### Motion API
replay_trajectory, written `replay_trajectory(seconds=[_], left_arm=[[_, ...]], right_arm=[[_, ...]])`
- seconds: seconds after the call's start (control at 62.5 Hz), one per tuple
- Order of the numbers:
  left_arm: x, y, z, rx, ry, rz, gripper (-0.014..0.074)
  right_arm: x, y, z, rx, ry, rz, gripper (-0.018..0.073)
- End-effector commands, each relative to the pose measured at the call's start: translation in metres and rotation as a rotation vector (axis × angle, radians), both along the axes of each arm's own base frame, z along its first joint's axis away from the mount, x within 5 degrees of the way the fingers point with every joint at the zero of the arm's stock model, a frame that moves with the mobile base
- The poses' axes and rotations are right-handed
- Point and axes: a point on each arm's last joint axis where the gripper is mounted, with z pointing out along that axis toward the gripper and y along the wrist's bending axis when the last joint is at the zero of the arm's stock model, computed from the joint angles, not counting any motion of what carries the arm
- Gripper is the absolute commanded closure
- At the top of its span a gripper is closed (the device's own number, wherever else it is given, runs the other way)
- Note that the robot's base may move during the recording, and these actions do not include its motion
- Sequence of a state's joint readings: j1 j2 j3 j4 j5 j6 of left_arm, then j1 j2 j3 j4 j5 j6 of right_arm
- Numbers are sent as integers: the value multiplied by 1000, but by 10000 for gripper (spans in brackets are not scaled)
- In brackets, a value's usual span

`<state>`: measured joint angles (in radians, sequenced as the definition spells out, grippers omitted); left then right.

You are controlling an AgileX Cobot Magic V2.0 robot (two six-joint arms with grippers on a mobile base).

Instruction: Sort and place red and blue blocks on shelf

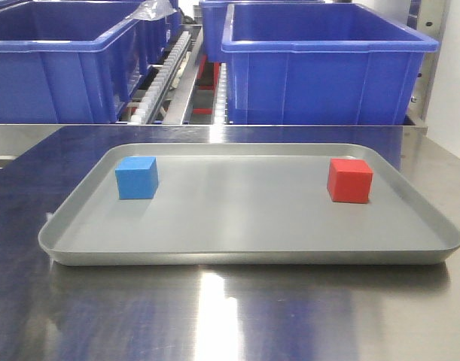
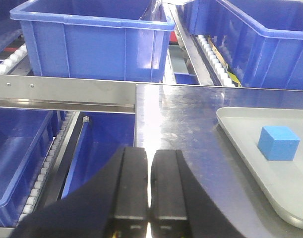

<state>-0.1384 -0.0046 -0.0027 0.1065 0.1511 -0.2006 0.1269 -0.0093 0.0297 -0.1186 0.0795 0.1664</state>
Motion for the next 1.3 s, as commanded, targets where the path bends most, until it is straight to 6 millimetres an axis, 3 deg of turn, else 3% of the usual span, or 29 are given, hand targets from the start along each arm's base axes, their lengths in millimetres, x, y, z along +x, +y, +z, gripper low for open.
replay_trajectory(seconds=[0.0, 1.04, 1.279], left_arm=[[1, -1, -5, -10, -53, -9, 468], [1, -1, -5, -10, -53, -9, 468], [1, -1, -5, -10, -53, -9, 468]], right_arm=[[-3, 0, 16, 4, -129, 2, 501], [-3, 1, 20, 9, -168, 7, 501], [20, 4, 48, 0, -93, 14, 501]])
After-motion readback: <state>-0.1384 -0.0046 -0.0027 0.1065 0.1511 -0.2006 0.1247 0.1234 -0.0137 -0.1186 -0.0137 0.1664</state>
